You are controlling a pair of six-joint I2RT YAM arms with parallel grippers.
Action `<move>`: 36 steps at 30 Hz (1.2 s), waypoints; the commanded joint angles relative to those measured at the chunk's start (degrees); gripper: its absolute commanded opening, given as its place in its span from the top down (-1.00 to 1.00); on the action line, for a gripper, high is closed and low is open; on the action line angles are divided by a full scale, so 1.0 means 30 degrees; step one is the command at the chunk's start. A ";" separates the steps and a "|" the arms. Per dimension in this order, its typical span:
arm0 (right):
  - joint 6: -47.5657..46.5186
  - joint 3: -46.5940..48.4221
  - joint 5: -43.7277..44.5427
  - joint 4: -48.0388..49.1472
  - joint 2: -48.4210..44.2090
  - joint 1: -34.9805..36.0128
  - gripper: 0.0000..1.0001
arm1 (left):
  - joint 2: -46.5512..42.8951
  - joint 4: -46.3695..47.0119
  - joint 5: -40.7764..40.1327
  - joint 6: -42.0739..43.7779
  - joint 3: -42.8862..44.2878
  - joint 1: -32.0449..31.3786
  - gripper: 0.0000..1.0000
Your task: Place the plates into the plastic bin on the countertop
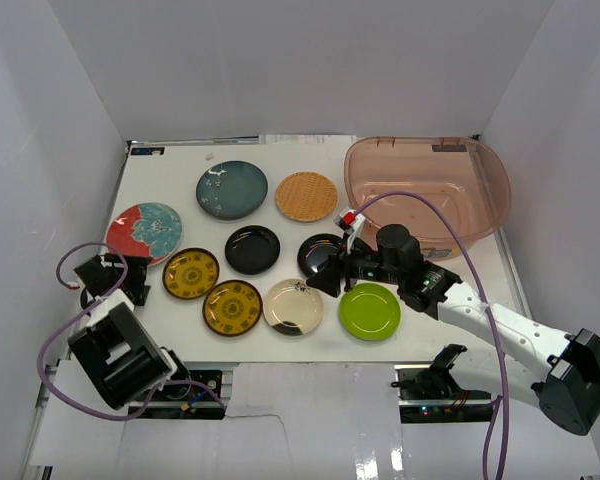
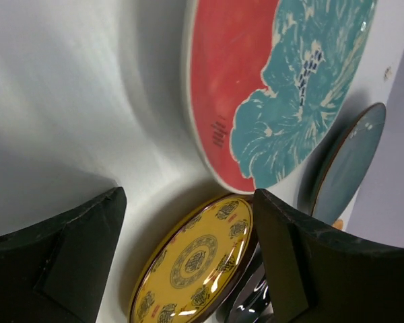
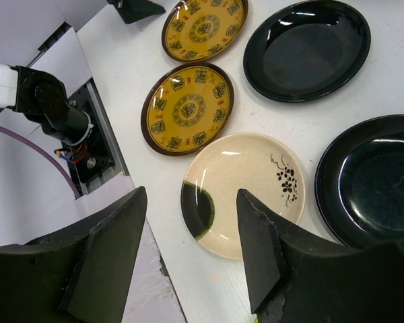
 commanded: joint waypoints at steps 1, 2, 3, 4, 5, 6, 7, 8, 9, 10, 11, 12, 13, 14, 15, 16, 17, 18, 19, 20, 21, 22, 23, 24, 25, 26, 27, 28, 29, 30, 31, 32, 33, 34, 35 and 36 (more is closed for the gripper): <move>-0.0048 -0.0293 0.0039 0.1001 0.0182 0.0158 -0.23 | 0.1988 0.3936 0.1963 -0.1211 0.0068 0.0137 -0.73; -0.0077 -0.0293 0.0039 0.1030 0.0298 0.0158 -0.23 | 0.2399 0.4233 0.2081 -0.1358 0.0243 0.0137 -0.71; -0.0077 -0.0293 0.0010 0.1059 0.0329 0.0187 -0.23 | 0.2751 0.4439 0.1937 -0.1621 0.0332 0.0166 -0.66; -0.0077 -0.0293 0.0039 0.1118 0.0387 0.0159 -0.23 | 0.3393 0.4876 0.1820 -0.1681 0.0362 0.0166 -0.62; -0.0077 -0.0293 0.0068 0.1147 0.0503 0.0216 -0.23 | 0.3660 0.5112 0.1731 -0.1769 0.0391 0.0137 -0.57; -0.0077 -0.0293 0.0068 0.1264 0.0592 0.0217 -0.23 | 0.3953 0.5231 0.1440 -0.2002 0.0449 0.0166 -0.43; -0.0048 -0.0235 0.0097 0.1265 0.0738 0.0246 -0.23 | 0.4536 0.5667 0.1322 -0.2207 0.0421 0.0137 -0.35; -0.0048 -0.0205 0.0068 0.1294 0.0826 0.0246 -0.23 | 0.4832 0.5874 0.1320 -0.2209 0.0420 0.0137 -0.27; -0.0019 -0.0176 0.0097 0.1323 0.0885 0.0246 -0.24 | 0.5125 0.6051 0.1146 -0.2412 0.0449 0.0166 -0.19; -0.0018 -0.0147 0.0126 0.1381 0.1001 0.0275 -0.23 | 0.5447 0.6429 0.1029 -0.2472 0.0392 0.0166 -0.03; 0.0040 -0.0059 0.0127 0.1440 0.1177 0.0275 -0.23 | 0.5943 0.6694 0.0911 -0.2589 0.0304 0.0166 0.04; 0.0040 -0.0030 0.0156 0.1470 0.1236 0.0275 -0.23 | 0.6151 0.7132 0.0707 -0.2822 0.0129 0.0137 0.13; 0.0069 0.0029 0.0185 0.1470 0.1353 0.0275 -0.23 | 0.6414 0.7368 0.0705 -0.2911 0.0069 0.0137 0.43; 0.0128 0.0174 0.0185 0.1499 0.1557 0.0275 -0.23 | 0.6794 0.7545 0.0676 -0.2999 0.0011 0.0137 0.55; 0.0128 0.0234 0.0214 0.1499 0.1675 0.0333 -0.23 | 0.6914 0.8040 0.0734 -0.3058 -0.0106 0.0137 0.68; 0.0157 0.0292 0.0215 0.1499 0.1879 0.0363 -0.23 | 0.7002 0.8305 0.0966 -0.3233 -0.0165 0.0166 0.93; 0.0215 0.0380 0.0244 0.1499 0.1969 0.0392 -0.23 | 0.7061 0.8511 0.1056 -0.3293 -0.0195 0.0166 1.00; 0.0274 0.0555 0.0244 0.1528 0.2114 0.0451 -0.23 | 0.7090 0.8832 0.1144 -0.3409 -0.0166 0.0137 1.00; 0.0275 0.0644 0.0215 0.1528 0.2348 0.0480 -0.23 | 0.7062 0.9068 0.1580 -0.3642 -0.0166 0.0137 1.00; 0.0304 0.0761 0.0215 0.1528 0.2466 0.0510 -0.22 | 0.6800 0.9621 0.1845 -0.3848 -0.0195 0.0166 1.00; 0.0333 0.0994 0.0215 0.1528 0.2554 0.0510 -0.22 | 0.6537 1.0033 0.2080 -0.4082 -0.0253 0.0166 1.00; 0.0333 0.1141 0.0244 0.1499 0.2845 0.0510 -0.22 | 0.6157 1.0443 0.2604 -0.4577 -0.0427 0.0137 1.00; 0.0333 0.1317 0.0273 0.1412 0.2993 0.0510 -0.23 | 0.5718 1.0795 0.2870 -0.4901 -0.0487 0.0166 1.00; 0.0304 0.1695 0.0331 0.1382 0.3111 0.0510 -0.23 | 0.4873 1.1552 0.3221 -0.5311 -0.0517 0.0137 1.00; 0.0333 0.1960 0.0419 0.1324 0.3431 0.0510 -0.23 | 0.4429 1.2024 0.3689 -0.5721 -0.0546 0.0166 1.00; 0.0333 0.2253 0.0536 0.1207 0.3579 0.0510 -0.24 | 0.3990 1.2493 0.4650 -0.6653 -0.0546 0.0137 1.00; 0.0304 0.2575 0.0595 0.1206 0.3755 0.0510 -0.26 | 0.2999 1.3484 0.5037 -0.7097 -0.0546 0.0137 1.00; 0.0333 0.3216 0.0595 0.1293 0.4221 0.0510 -0.34 | 0.2438 1.3871 0.5331 -0.7508 -0.0517 0.0108 1.00; 0.0449 0.3571 0.0508 0.1497 0.4515 0.0510 -0.44 | 0.1794 1.4107 0.5595 -0.8063 -0.0372 0.0049 1.00; 0.0595 0.3980 0.0102 0.1586 0.5185 0.0510 -0.63 | 0.0599 1.4138 0.5685 -0.8214 -0.0226 0.0020 1.00; 0.0945 0.4884 -0.0048 0.1587 0.5540 0.0481 -0.71 | 0.0036 1.4109 0.5831 -0.8302 0.0240 -0.0125 1.00; 0.1180 0.5357 -0.0223 0.1703 0.6269 0.0481 -0.84 | -0.0405 1.3848 0.5977 -0.8245 0.0535 -0.0301 1.00; 0.1444 0.5767 -0.0254 0.1791 0.6624 0.0510 -0.90 | -0.1134 1.3497 0.6182 -0.8070 0.0886 -0.0448 1.00; 0.1998 0.6613 -0.0254 0.1850 0.6918 0.0481 -0.95 | -0.1461 1.3117 0.6329 -0.7895 0.1237 -0.0971 1.00; 0.2322 0.7027 -0.0225 0.1909 0.7240 0.0481 -0.93 | -0.1754 1.2533 0.6620 -0.7400 0.1734 -0.1324 1.00; 0.2615 0.7408 -0.0080 0.2141 0.7736 0.0452 -0.90 | -0.1960 1.2266 0.6797 -0.7018 0.1971 -0.1734 1.00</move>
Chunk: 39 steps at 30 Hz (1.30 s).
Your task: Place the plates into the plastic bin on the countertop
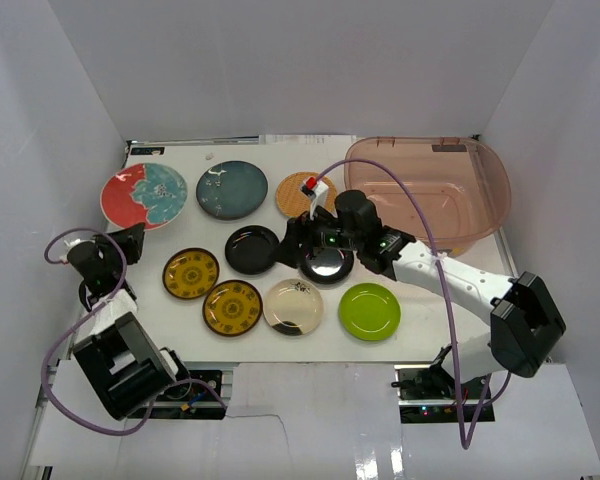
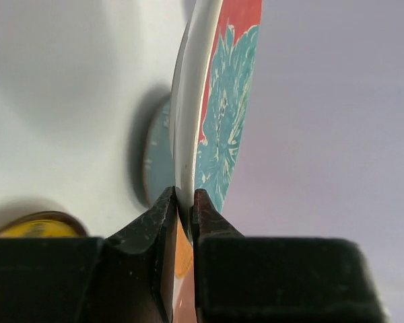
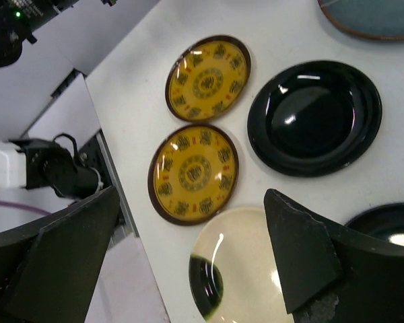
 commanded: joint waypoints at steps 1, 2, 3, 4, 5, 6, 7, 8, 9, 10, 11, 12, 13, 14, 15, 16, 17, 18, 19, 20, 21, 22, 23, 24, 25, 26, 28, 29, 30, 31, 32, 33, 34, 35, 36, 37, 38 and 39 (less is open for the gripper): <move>0.1444 0.2012 -0.0122 0.1276 0.0877 0.0014 -0.87 | -0.2172 0.2014 0.2718 0.0474 0.2336 -0.1481 1.00; 0.1969 0.2828 -0.0035 0.1277 0.1082 -0.0160 -0.84 | -0.2378 0.1517 0.2836 0.0710 0.2542 -0.2269 1.00; 0.2206 0.3213 0.0488 0.1306 0.1403 -0.0220 -0.82 | -0.2583 0.1425 0.3011 0.1176 0.2544 -0.2712 1.00; 0.2411 0.3565 0.0870 0.1393 0.1522 -0.0307 -0.80 | -0.2788 0.1366 0.3187 0.1413 0.2602 -0.3586 1.00; 0.2703 0.4351 0.1222 0.1336 0.1697 -0.0569 -0.80 | -0.2790 0.1134 0.3507 0.1560 0.2660 -0.4001 1.00; 0.2909 0.4707 0.1632 0.1336 0.2076 -0.0775 -0.80 | -0.2791 0.1218 0.4149 0.1417 0.2603 -0.4324 1.00; 0.3085 0.5001 0.1752 0.1336 0.2283 -0.0980 -0.80 | -0.2762 0.1480 0.4532 0.1212 0.2428 -0.4704 1.00; 0.3348 0.5526 0.1840 0.1336 0.2517 -0.1417 -0.80 | -0.2703 0.2034 0.4884 0.1036 0.2311 -0.5346 1.00; 0.3554 0.5705 0.1957 0.1336 0.2926 -0.1683 -0.80 | -0.2703 0.2243 0.5236 0.0831 0.2106 -0.5614 1.00; 0.3788 0.5765 0.1871 0.1336 0.3104 -0.1946 -0.80 | -0.2703 0.2477 0.5674 0.0452 0.2017 -0.6254 1.00; 0.3935 0.5795 0.1812 0.1336 0.3280 -0.2471 -0.80 | -0.2732 0.2943 0.5882 0.0303 0.1958 -0.6580 1.00; 0.4111 0.5621 0.1986 0.1365 0.3455 -0.2708 -0.80 | -0.2732 0.3064 0.6058 0.0215 0.1929 -0.6873 1.00; 0.4229 0.5474 0.1988 0.1365 0.3486 -0.2943 -0.80 | -0.2732 0.3123 0.6466 0.0127 0.2045 -0.7485 1.00; 0.4288 0.5299 0.2133 0.1365 0.3515 -0.3293 -0.80 | -0.2674 0.3443 0.6702 0.0068 0.2104 -0.7810 1.00; 0.4433 0.4978 0.2163 0.1365 0.3516 -0.3500 -0.80 | -0.2615 0.3620 0.6907 -0.0020 0.2133 -0.8104 1.00; 0.4522 0.4801 0.2076 0.1423 0.3487 -0.3618 -0.81 | -0.2615 0.3767 0.7054 -0.0078 0.2192 -0.8745 1.00; 0.4610 0.4683 0.1844 0.1626 0.3515 -0.3851 -0.84 | -0.2586 0.4145 0.7346 -0.0166 0.2250 -0.9070 1.00; 0.4640 0.4624 0.1783 0.1629 0.3545 -0.3911 -0.86 | -0.2440 0.4294 0.7523 -0.0196 0.2309 -0.9363 1.00; 0.4669 0.4536 0.1725 0.1629 0.3545 -0.3941 -0.91 | -0.2352 0.4324 0.7640 -0.0138 0.2454 -0.9917 1.00; 0.4727 0.4448 0.1637 0.1687 0.3487 -0.4028 -1.00 | -0.2293 0.4296 0.7787 -0.0138 0.2514 -1.0155 1.00; 0.4844 0.4302 0.1462 0.2035 0.3341 -0.4087 -0.90 | -0.2176 0.4354 0.7846 -0.0138 0.2572 -1.0389 1.00; 0.5193 0.3837 0.1344 0.2358 0.3195 -0.4233 -0.80 | -0.1972 0.4238 0.7934 -0.0109 0.2718 -1.0798 1.00; 0.5429 0.3542 0.1285 0.2738 0.3019 -0.4350 -0.67 | -0.1883 0.4092 0.7963 -0.0021 0.2807 -1.0947 1.00; 0.5721 0.3249 0.1110 0.3496 0.2699 -0.4496 -0.40 | -0.1766 0.3858 0.7964 0.0154 0.2865 -1.1064 1.00; 0.6188 0.2753 0.0993 0.3823 0.2521 -0.4730 -0.15 | -0.1591 0.3479 0.7935 0.0242 0.2953 -1.1240 1.00; 0.6396 0.2574 0.0963 0.4029 0.2201 -0.4877 0.40 | -0.1502 0.3243 0.7963 0.0359 0.3099 -1.1270 1.00; 0.6602 0.2339 0.1137 0.4119 0.1906 -0.5228 0.68 | -0.1152 0.2890 0.8022 0.0478 0.3246 -1.1445 0.90; 0.6719 0.2193 0.1167 0.4119 0.1585 -0.5404 0.84 | -0.1063 0.3092 0.8080 0.0362 0.3334 -1.1533 0.80; 0.6807 0.2075 0.1196 0.4119 0.1350 -0.5551 0.85 | -0.0917 0.3123 0.8168 0.0505 0.3509 -1.1650 0.66; 0.6895 0.1929 0.1284 0.4148 0.1058 -0.6017 0.85 | -0.0742 0.1934 0.8140 0.0884 0.3801 -1.1710 0.25; 0.6983 0.1696 0.1575 0.4177 0.0388 -0.6311 0.85 | -0.0363 0.1110 0.8053 0.1468 0.4239 -1.2029 0.03; 0.6984 0.1606 0.1664 0.4177 0.0004 -0.6720 0.84 | -0.0156 0.0174 0.7617 0.2634 0.5113 -1.2438 -0.13; 0.7042 0.1519 0.1665 0.4148 -0.0377 -0.7652 0.85 | 0.0049 -0.0966 0.7351 0.2965 0.5441 -1.2675 -0.35; 0.7129 0.1431 0.1665 0.4148 -0.0758 -0.8271 0.85 | 0.0428 -0.1065 0.7146 0.3171 0.5647 -1.2851 -0.43; 0.7304 0.1314 0.1346 0.4119 -0.1400 -0.8944 0.85 | 0.0635 -0.1182 0.6911 0.3376 0.6113 -1.2998 -0.48; 0.7451 0.1226 0.1082 0.4119 -0.1696 -1.0459 0.85 | 0.0869 -0.2082 0.6039 0.4132 0.6437 -1.3405 -0.56; 0.7597 0.1138 0.0557 0.4090 -0.2192 -1.1286 0.85 | 0.1104 -0.2729 0.5363 0.4720 0.6875 -1.3699 -0.59; 0.7802 0.0847 0.0349 0.4031 -0.2429 -1.2194 0.85 | 0.1744 -0.3548 0.4660 0.5306 0.7779 -1.4224 -0.61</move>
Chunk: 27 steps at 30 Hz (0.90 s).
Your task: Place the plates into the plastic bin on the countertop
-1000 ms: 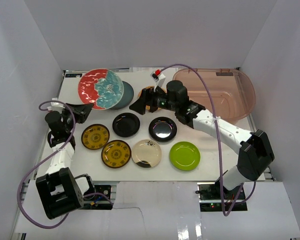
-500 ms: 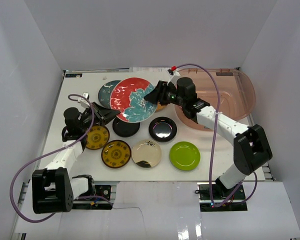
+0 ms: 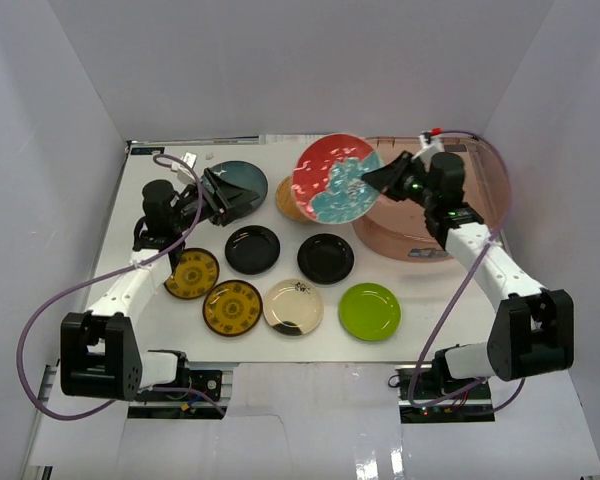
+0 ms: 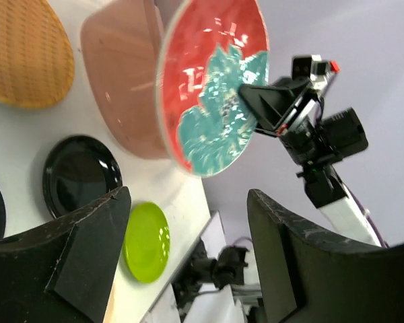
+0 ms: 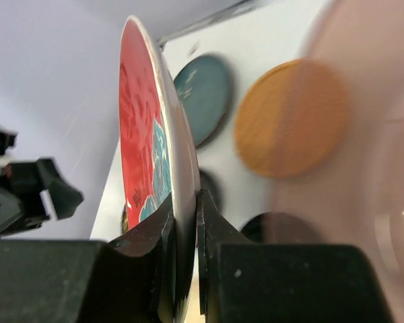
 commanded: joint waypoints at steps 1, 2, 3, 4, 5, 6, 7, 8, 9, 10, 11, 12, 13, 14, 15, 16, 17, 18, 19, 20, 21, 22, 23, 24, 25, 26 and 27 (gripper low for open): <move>0.0882 0.0138 -0.0213 0.2371 -0.2270 -0.4312 0.85 | 0.1108 -0.3100 -0.3187 0.2585 0.2023 -0.1121 -0.61; 0.0941 -0.0096 -0.0621 0.2137 -0.2591 -0.5141 0.85 | 0.1459 -0.3370 -0.3751 0.3256 0.2317 -0.1414 -0.61; 0.0884 -0.0504 -0.0741 0.2018 -0.2740 -0.5903 0.85 | 0.2333 -0.3721 -0.4337 0.3495 0.2639 -0.1939 -0.61; 0.0651 -0.0682 -0.0626 0.1727 -0.2857 -0.7535 0.85 | 0.2835 -0.4305 -0.5358 0.3845 0.3309 -0.2176 -0.61; 0.0330 -0.0800 0.0071 0.0912 -0.3061 -0.8073 0.85 | 0.3333 -0.4514 -0.5832 0.4023 0.3635 -0.2382 -0.61; 0.0094 -0.0975 0.0310 0.0614 -0.3150 -0.8630 0.85 | 0.4411 -0.4777 -0.6417 0.4140 0.3957 -0.2848 -0.60; -0.0140 -0.1383 0.0370 0.0524 -0.3122 -0.9650 0.85 | 0.4944 -0.5243 -0.7467 0.4258 0.4599 -0.3056 -0.59; -0.0200 -0.1590 0.0342 0.0378 -0.2977 -1.0067 0.85 | 0.5529 -0.5451 -0.8028 0.4549 0.4924 -0.3261 -0.58; -0.0288 -0.1708 0.0371 0.0203 -0.2860 -1.0448 0.85 | 0.6115 -0.5714 -0.8498 0.4639 0.5275 -0.3466 -0.57; -0.0434 -0.1883 0.0487 0.0085 -0.2713 -1.0916 0.85 | 0.7281 -0.5949 -0.8764 0.4640 0.5627 -0.3787 -0.57; -0.0899 -0.1914 0.1068 -0.0061 -0.2277 -1.1007 0.85 | 0.7902 -0.6067 -0.9173 0.4669 0.6327 -0.3906 -0.56; -0.1107 -0.1885 0.1306 -0.0353 -0.1982 -1.1066 0.85 | 0.8459 -0.6184 -0.9322 0.4611 0.6682 -0.4052 -0.54; -0.1515 -0.1624 0.1454 -0.0443 -0.1660 -1.1154 0.85 | 0.9509 -0.6273 -0.9468 0.4610 0.7033 -0.4170 -0.54; -0.1693 -0.1360 0.1658 -0.0647 -0.0787 -1.1155 0.85 | 1.0012 -0.6477 -1.0021 0.4668 0.7878 -0.4345 -0.53; -0.1840 -0.1010 0.1631 -0.1171 -0.0285 -1.1155 0.85 | 1.0481 -0.6740 -1.0287 0.4756 0.8263 -0.4434 -0.51; -0.2045 -0.0600 0.1544 -0.1466 0.0155 -1.1155 0.84 | 1.1327 -0.6742 -1.0493 0.4815 0.8673 -0.4522 -0.51; -0.2337 0.0129 0.1485 -0.1730 0.1087 -1.1155 0.84 | 1.1713 -0.7322 -1.0756 0.4845 0.9344 -0.4581 -0.50; -0.2485 0.0368 0.1513 -0.1936 0.1445 -1.1155 0.85 | 1.2094 -0.7618 -1.1107 0.4932 0.9670 -0.4755 -0.50; -0.2573 0.0545 0.1746 -0.2141 0.1999 -1.1155 0.79 | 1.2735 -0.7650 -1.1197 0.4991 0.9905 -0.4786 -0.49; -0.2719 0.0720 0.1893 -0.2172 0.2150 -1.1155 0.71 | 1.3032 -0.7679 -1.1314 0.5020 1.0372 -0.4873 -0.48; -0.2779 0.0751 0.2010 -0.2201 0.2296 -1.1155 0.57 | 1.3267 -0.7738 -1.1634 0.5079 1.0551 -0.5019 -0.47; -0.2779 0.0723 0.2157 -0.2230 0.2501 -1.1155 0.18 | 1.3501 -0.7767 -1.1812 0.5166 1.0668 -0.5079 -0.44; -0.2808 0.0664 0.2216 -0.2231 0.2561 -1.1155 -0.02 | 1.3939 -0.7768 -1.1987 0.5138 1.0815 -0.5108 -0.43; -0.2895 0.0635 0.2333 -0.2260 0.2649 -1.1155 -0.20 | 1.4146 -0.7739 -1.2221 0.5138 1.1077 -0.5167 -0.42; -0.2896 0.0605 0.2653 -0.2376 0.2678 -1.1155 -0.62 | 1.4351 -0.7738 -1.2311 0.5196 1.1196 -0.5225 -0.40; -0.3041 0.0634 0.2830 -0.2493 0.2679 -1.1155 -0.81 | 1.4788 -0.7738 -1.2399 0.5196 1.1429 -0.5255 -0.39; -0.3101 0.0721 0.3035 -0.2697 0.2650 -1.1155 -0.95 | 1.4967 -0.7709 -1.2457 0.5167 1.1518 -0.5284 -0.37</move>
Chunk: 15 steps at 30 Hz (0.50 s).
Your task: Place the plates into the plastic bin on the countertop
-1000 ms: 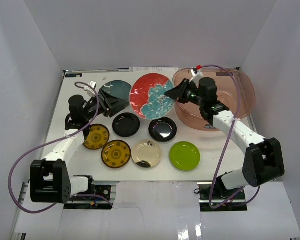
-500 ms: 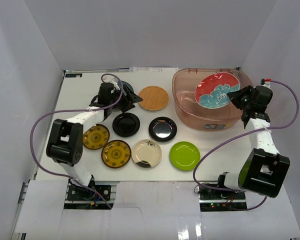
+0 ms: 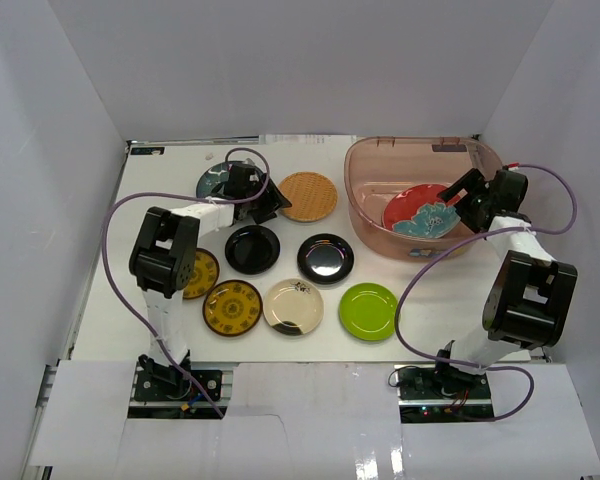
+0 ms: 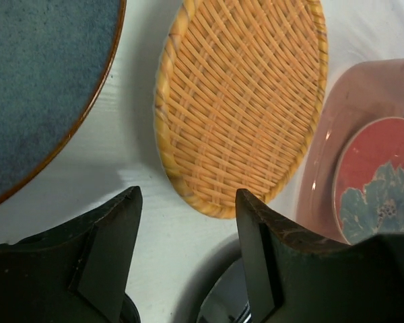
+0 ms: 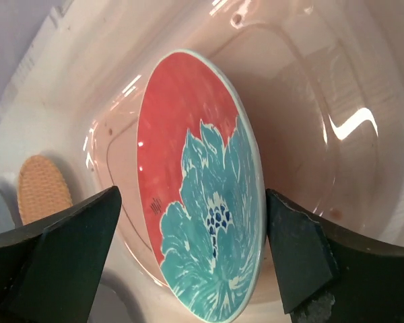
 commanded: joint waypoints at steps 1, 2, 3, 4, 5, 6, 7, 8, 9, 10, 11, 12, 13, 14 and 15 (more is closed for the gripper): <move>-0.0369 0.1494 0.0718 0.1614 -0.0760 -0.0030 -0.80 | 0.0396 -0.0140 -0.1005 0.0242 0.0940 -0.0221 -0.35; -0.0457 0.1524 0.0984 0.1381 -0.0848 -0.0030 -0.80 | 0.0543 -0.0081 -0.1063 0.0213 0.0999 -0.0250 -0.30; -0.0516 0.1553 0.1276 0.1291 -0.0994 -0.0030 -0.80 | 0.0892 0.0036 -0.1093 0.0183 0.1144 -0.0279 -0.27; -0.0574 0.1554 0.1946 0.1232 -0.1372 -0.0030 -0.80 | 0.1012 0.0124 -0.1209 0.0067 0.1175 -0.0309 -0.24; -0.0633 0.1554 0.2243 0.1145 -0.1550 -0.0001 -0.80 | 0.1100 0.0270 -0.1356 0.0037 0.1117 -0.0396 -0.19; -0.0691 0.1583 0.2565 0.1057 -0.1784 0.0000 -0.80 | 0.1217 0.0474 -0.1444 -0.0022 0.1087 -0.0455 -0.15; -0.0895 0.1554 0.3467 0.0940 -0.2337 0.0058 -0.80 | 0.1305 0.0476 -0.1677 -0.0167 0.1087 -0.0484 -0.12; -0.1129 0.1525 0.3825 0.0968 -0.2633 0.0290 -0.80 | 0.1393 0.1260 -0.1737 -0.0285 0.1058 -0.0543 -0.03; -0.1363 0.1437 0.4611 0.0968 -0.3013 0.0409 -0.80 | 0.1568 0.1441 -0.1883 -0.0402 0.1029 -0.0601 -0.01; -0.1598 0.1523 0.5228 0.0852 -0.3104 0.0526 -0.80 | 0.1657 0.1646 -0.2058 -0.0751 0.0884 -0.0660 0.03; -0.1600 0.1611 0.5408 0.0474 -0.3105 0.0585 -0.80 | 0.1716 0.2257 -0.2089 -0.0958 0.0766 -0.0689 0.11; -0.1629 0.1525 0.5294 0.0470 -0.3105 0.0586 -0.80 | 0.1774 0.2641 -0.2089 -0.1163 0.0562 -0.0748 0.15; -0.1630 0.1379 0.5177 0.0470 -0.3134 0.0586 -0.80 | 0.1775 0.3021 -0.2147 -0.1310 0.0212 -0.0835 0.20; -0.1571 0.1204 0.5031 0.0470 -0.3105 0.0586 -0.80 | 0.1775 0.3402 -0.2235 -0.1543 0.0150 -0.0865 0.27; -0.1513 0.0796 0.4797 0.0470 -0.3134 0.0586 -0.80 | 0.1775 0.3522 -0.2294 -0.1662 0.0092 -0.0923 0.40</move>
